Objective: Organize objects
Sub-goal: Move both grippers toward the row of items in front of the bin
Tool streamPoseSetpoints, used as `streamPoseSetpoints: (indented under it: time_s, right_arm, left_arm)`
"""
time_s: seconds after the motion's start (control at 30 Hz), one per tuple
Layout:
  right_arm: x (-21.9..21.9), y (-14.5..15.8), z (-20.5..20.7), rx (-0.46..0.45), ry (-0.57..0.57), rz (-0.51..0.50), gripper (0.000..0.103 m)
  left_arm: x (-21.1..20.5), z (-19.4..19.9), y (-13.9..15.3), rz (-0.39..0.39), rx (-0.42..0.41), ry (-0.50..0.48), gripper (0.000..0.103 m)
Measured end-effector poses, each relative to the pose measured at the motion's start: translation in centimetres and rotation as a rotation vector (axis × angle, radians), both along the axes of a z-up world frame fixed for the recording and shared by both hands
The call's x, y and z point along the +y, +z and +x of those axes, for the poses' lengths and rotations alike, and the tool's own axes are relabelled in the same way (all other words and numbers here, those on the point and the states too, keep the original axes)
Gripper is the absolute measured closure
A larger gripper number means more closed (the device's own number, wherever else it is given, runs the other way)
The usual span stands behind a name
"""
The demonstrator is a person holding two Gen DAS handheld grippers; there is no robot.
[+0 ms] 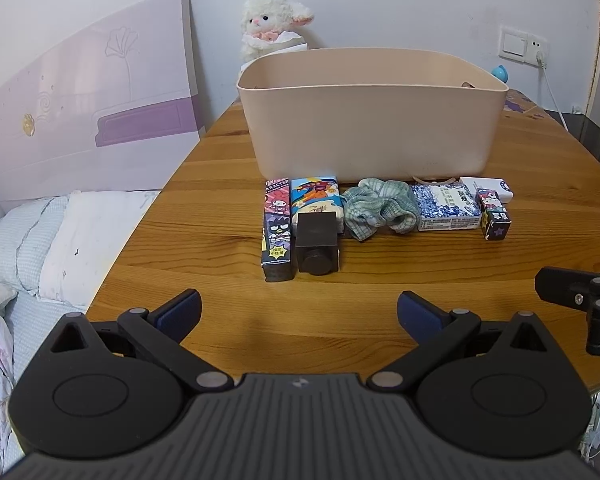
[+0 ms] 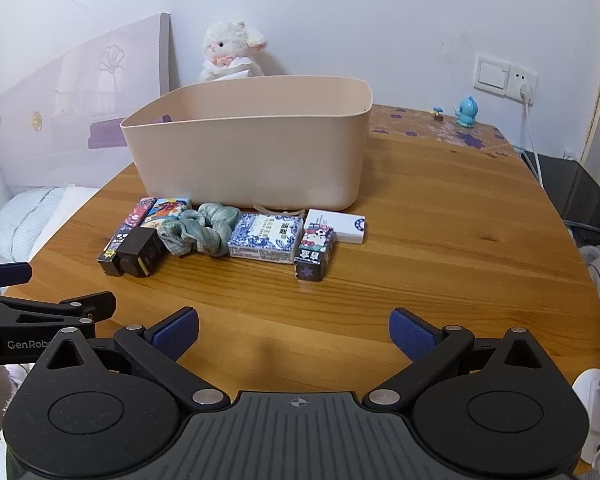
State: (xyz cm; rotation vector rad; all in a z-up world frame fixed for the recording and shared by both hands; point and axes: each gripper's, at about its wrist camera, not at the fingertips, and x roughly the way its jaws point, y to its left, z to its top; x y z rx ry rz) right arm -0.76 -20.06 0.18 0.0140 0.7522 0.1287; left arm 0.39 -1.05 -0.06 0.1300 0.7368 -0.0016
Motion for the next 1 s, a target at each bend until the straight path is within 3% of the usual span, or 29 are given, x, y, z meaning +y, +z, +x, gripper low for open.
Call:
streamPoseSetpoints:
  time_s: [0.27,0.73,1.0]
  right_arm:
    - [-0.4,-0.4,1.0,-0.024,-0.004,-0.018,0.000]
    - [-1.0,-2.2,4.4,0.012,-0.011,-0.018,0.000]
    - [-1.0,-3.2,6.5,0.022,-0.009,-0.012,0.008]
  left_arm:
    - [0.5,1.3,-0.6,-0.009,-0.020,-0.012,0.000]
    - [1.0,3.9,-1.6,-0.032,-0.038,-0.007,0.000]
    - [1.3,5.3,-1.6,-0.040,-0.060,-0.017,0.000]
